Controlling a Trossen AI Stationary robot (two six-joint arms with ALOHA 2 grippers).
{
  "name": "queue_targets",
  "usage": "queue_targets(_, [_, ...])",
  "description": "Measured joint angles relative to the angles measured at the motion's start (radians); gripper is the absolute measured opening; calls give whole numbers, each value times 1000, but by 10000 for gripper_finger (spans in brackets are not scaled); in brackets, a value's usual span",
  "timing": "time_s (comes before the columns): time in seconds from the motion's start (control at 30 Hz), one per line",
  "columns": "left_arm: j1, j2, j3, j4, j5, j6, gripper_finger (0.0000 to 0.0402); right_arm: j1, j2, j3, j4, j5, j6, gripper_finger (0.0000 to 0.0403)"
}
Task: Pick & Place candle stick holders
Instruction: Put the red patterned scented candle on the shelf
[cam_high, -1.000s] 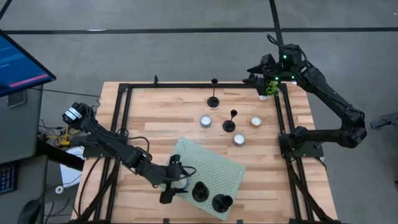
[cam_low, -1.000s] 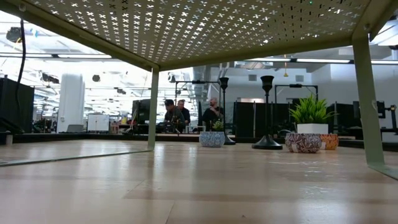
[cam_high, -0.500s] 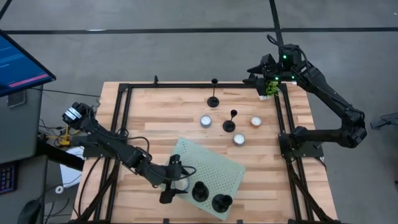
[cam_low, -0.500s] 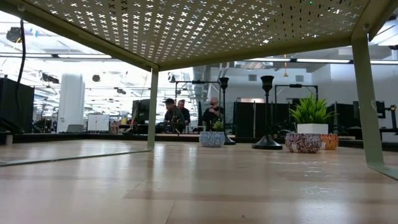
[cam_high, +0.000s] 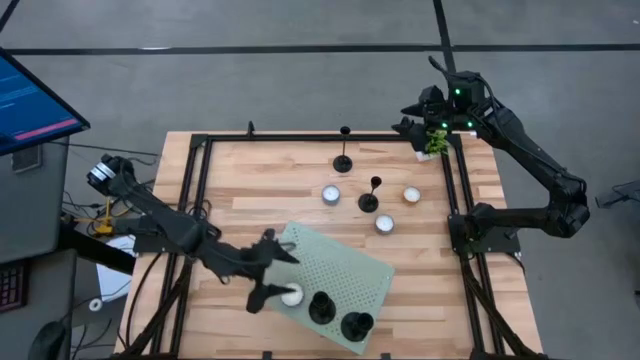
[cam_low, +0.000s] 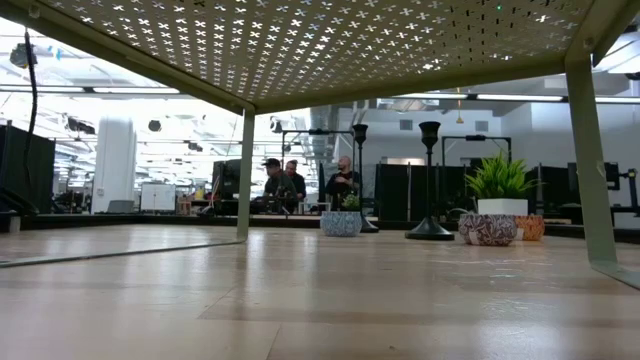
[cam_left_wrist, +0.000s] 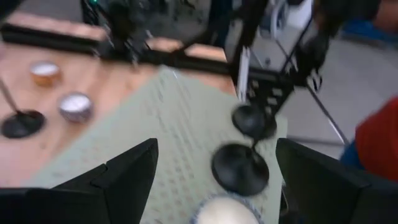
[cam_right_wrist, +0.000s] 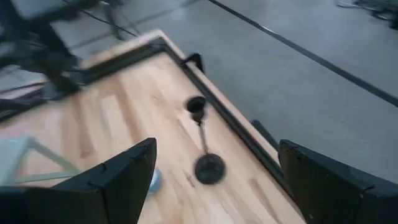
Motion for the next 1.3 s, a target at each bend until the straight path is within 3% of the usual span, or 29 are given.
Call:
queue_targets(0.27, [24, -174, 0, -6, -216, 119, 312, 0, 17, 0, -246, 258, 36, 327])
queue_targets(0.47, [52, -304, 0, -6, -467, 198, 308, 2, 54, -84, -369, 300, 164, 327])
queue_targets(0.57, [70, -356, 0, -6, -540, 219, 308, 28, 62, -161, -367, 299, 215, 327])
queue_targets(0.7, [97, -401, 0, -6, -576, 244, 308, 97, 60, -237, -360, 247, 246, 327])
queue_targets(0.87, [134, -424, 0, -5, -583, 246, 308, 276, 38, -273, -368, 170, 239, 327])
queue_targets(1.1, [143, -421, 0, -5, -582, 272, 308, 524, -108, -329, -314, 251, 215, 327])
queue_targets(1.3, [143, -421, 0, -5, -582, 272, 308, 617, -295, -555, -46, 299, 219, 327])
